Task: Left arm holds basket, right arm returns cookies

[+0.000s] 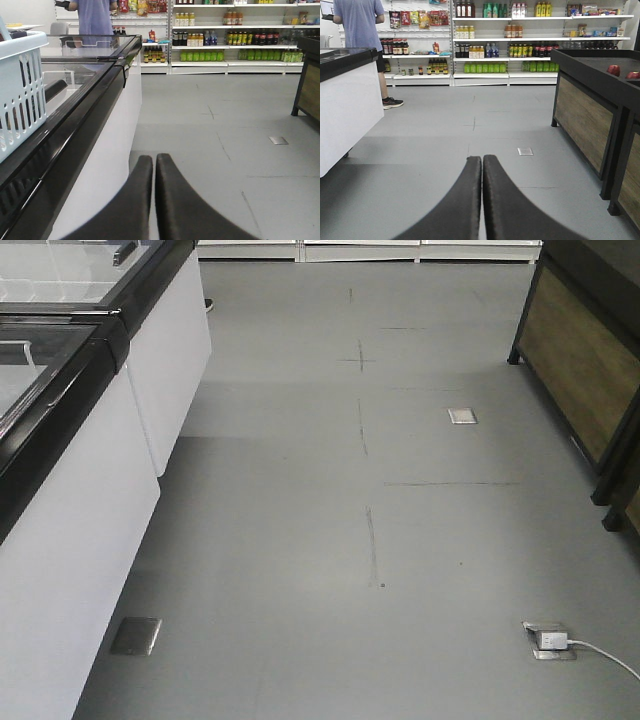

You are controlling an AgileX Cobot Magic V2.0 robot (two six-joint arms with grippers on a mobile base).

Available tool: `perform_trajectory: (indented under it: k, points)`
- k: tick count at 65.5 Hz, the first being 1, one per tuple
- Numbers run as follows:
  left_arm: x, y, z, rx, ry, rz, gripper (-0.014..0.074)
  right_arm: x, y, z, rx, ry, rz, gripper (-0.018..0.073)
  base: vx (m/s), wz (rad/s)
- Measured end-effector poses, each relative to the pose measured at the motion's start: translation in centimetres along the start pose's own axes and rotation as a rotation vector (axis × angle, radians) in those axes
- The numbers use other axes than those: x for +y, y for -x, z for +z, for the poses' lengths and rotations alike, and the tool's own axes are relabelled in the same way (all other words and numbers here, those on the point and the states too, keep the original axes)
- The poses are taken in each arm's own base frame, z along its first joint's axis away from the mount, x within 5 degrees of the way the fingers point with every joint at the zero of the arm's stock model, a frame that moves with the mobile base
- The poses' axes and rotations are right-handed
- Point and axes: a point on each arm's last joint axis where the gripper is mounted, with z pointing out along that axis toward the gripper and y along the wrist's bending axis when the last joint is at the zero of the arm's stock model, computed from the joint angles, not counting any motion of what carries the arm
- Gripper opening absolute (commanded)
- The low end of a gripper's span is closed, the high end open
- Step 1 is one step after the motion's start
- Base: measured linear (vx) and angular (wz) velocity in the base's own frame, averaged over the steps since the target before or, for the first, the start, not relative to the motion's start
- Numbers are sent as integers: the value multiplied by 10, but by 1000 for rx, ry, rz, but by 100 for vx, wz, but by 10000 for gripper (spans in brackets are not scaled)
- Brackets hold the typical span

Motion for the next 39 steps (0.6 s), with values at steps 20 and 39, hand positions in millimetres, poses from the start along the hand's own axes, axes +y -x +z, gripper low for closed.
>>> perform_trajectory:
  k: [20, 39]
  points:
    - [0, 0, 0, 0, 0, 0, -6, 0, 0, 0, 0, 0, 0, -8, 0, 0]
    - [0, 0, 0, 0, 0, 0, -6, 0, 0, 0, 0, 0, 0, -8, 0, 0]
